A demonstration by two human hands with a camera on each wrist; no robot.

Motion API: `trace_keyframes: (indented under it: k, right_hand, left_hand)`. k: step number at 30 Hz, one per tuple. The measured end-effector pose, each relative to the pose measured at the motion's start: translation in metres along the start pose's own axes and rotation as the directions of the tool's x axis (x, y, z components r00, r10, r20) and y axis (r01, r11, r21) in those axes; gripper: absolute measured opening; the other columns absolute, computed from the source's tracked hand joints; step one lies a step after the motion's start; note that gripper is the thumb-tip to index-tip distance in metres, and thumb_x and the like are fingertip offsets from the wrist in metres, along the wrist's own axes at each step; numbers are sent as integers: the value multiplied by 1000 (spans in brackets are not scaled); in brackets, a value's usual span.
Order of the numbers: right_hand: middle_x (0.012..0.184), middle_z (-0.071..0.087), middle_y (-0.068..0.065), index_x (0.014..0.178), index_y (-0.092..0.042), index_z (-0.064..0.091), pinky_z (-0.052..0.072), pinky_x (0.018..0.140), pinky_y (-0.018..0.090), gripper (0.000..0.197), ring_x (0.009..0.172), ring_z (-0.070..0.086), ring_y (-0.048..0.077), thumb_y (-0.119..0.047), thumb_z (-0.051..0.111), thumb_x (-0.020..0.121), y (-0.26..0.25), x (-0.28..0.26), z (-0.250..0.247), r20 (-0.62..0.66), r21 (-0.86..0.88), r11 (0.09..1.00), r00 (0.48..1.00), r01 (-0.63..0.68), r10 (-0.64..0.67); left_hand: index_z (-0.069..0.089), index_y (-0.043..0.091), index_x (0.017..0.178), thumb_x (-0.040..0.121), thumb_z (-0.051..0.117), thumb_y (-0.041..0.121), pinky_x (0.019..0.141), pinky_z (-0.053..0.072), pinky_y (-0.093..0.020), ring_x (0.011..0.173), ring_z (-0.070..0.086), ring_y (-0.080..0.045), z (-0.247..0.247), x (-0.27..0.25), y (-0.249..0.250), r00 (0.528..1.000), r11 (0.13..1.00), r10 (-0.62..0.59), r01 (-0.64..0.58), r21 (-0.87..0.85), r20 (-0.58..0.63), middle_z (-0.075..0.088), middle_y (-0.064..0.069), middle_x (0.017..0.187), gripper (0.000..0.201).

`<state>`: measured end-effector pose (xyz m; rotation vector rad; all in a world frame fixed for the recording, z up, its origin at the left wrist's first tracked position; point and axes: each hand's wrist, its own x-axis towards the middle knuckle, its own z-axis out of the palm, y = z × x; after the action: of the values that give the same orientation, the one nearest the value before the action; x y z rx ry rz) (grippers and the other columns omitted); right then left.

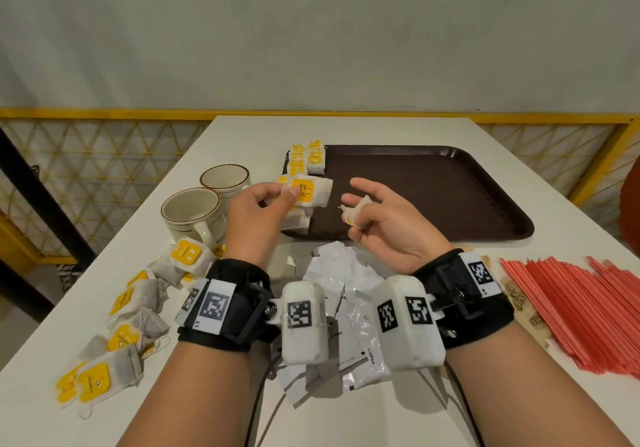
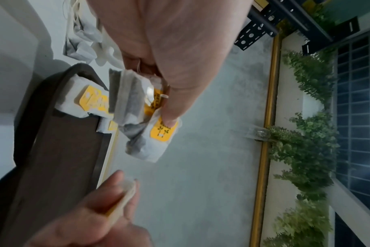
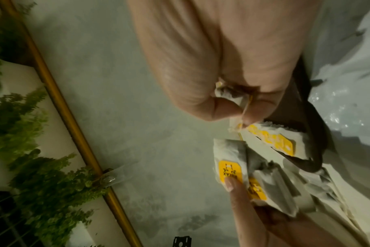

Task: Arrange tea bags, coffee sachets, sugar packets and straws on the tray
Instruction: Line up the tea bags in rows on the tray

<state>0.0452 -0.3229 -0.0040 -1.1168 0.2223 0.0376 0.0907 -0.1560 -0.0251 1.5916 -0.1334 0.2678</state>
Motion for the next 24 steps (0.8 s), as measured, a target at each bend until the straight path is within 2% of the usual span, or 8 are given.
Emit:
trace_keyframes:
  k: [4, 6, 9, 12, 15, 18, 20, 24]
  right_hand:
    - [122, 55, 21, 130, -5, 43, 56, 62, 23, 51, 104, 64, 34, 17, 54, 85, 2, 2, -2, -13, 145, 987, 997, 75, -73]
    - [110, 65, 17, 121, -5, 52, 54, 59, 22, 39, 87, 70, 23, 8, 61, 85, 0, 1, -4, -14, 118, 986, 993, 114, -113]
    - [84, 65, 7, 98, -9, 62, 43, 49, 19, 18, 59, 57, 10, 2, 64, 85, -2, 0, -5, -24, -42, 979, 979, 199, -200]
    - [87, 70, 11, 89, -5, 64, 54, 62, 19, 17, 70, 66, 13, 9, 54, 88, -3, -1, -5, -7, -81, 953, 956, 293, -295]
    - [96, 70, 16, 86, 4, 66, 55, 82, 27, 21, 89, 69, 19, 3, 45, 91, -6, -3, -4, 54, -2, 957, 956, 290, -290]
    - [97, 70, 5, 89, -6, 69, 54, 83, 27, 11, 92, 66, 16, -3, 59, 90, -3, -1, -3, 45, -194, 921, 941, 337, -335]
    - [103, 69, 2, 99, -17, 69, 55, 86, 31, 29, 95, 67, 16, 6, 65, 83, 1, 1, -5, 72, -312, 873, 926, 375, -371]
    - [89, 70, 1, 101, -16, 68, 56, 85, 32, 33, 87, 68, 13, 8, 69, 79, -1, -2, -6, 118, -358, 843, 915, 401, -385]
  left_hand:
    - [72, 21, 78, 83, 71, 23, 89, 49, -31, 97, 65, -21, 3, -3, -1, 999, 1000, -9, 9, -2, 34, 72, -5, 93, 5]
    - [71, 23, 77, 83, 71, 22, 85, 48, -27, 97, 65, -16, 4, -3, -1, 999, 1000, -22, 22, -10, 39, 72, -2, 91, 7]
    - [72, 20, 79, 84, 70, 20, 81, 45, -20, 95, 65, -11, 5, -4, 1, 997, 999, -39, 40, -11, 66, 72, -2, 91, 6]
    - [73, 17, 83, 86, 68, 21, 79, 44, -19, 95, 64, -10, 4, -5, 1, 997, 999, -28, 27, 23, 68, 72, -1, 93, 6]
    - [72, 19, 82, 87, 67, 21, 85, 45, -23, 99, 63, -16, 3, -4, 1, 998, 998, -24, 21, 55, 65, 71, -3, 94, 7]
    - [71, 18, 79, 87, 67, 20, 85, 46, -25, 97, 62, -19, 4, -6, 4, 997, 996, -17, 10, 85, 75, 70, -8, 93, 9]
    - [72, 14, 80, 86, 67, 20, 80, 46, -23, 88, 60, -20, 4, -8, 5, 996, 995, -15, 7, 96, 89, 68, -17, 92, 9]
    - [70, 12, 79, 84, 70, 23, 68, 42, -27, 71, 47, -20, 4, -11, 9, 992, 992, -1, -15, 122, 130, 56, -20, 77, 13]
